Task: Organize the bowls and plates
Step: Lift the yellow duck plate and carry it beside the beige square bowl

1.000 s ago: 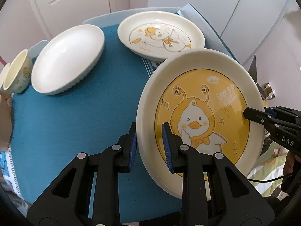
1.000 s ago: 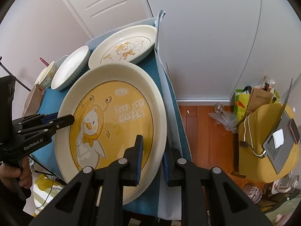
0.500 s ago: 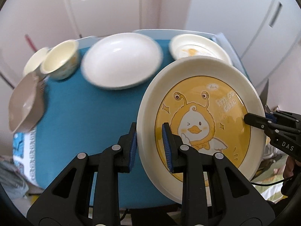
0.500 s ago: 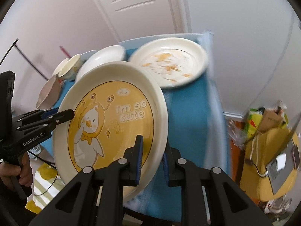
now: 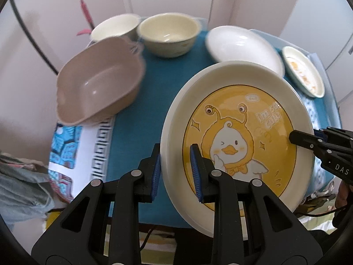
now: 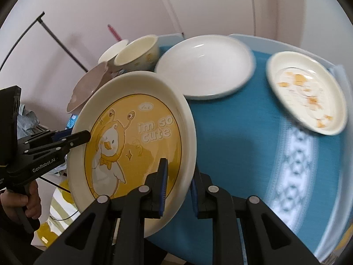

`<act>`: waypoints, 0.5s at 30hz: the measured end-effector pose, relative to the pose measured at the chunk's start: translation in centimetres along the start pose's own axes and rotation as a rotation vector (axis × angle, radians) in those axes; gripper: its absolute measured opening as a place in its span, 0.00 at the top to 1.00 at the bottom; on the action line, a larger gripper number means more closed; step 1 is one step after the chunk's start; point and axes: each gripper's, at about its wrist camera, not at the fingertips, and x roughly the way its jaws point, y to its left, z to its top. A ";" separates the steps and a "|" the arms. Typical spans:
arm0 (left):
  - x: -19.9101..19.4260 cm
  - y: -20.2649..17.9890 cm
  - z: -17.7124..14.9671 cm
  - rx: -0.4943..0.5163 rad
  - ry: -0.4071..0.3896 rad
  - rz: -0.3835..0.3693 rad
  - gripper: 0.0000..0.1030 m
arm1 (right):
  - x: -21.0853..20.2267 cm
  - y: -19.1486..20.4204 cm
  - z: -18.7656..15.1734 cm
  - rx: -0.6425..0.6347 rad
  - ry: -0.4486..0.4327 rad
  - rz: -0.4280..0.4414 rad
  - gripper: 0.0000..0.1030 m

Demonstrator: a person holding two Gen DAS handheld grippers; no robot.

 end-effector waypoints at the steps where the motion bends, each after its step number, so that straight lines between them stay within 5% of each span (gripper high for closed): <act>1: 0.6 0.9 0.1 -0.005 0.010 -0.002 0.78 | 0.8 0.8 0.2 -0.002 0.009 0.000 0.83; 15: 4.2 4.5 0.8 0.054 0.032 -0.057 0.78 | 5.1 3.3 1.1 0.009 0.051 -0.059 0.83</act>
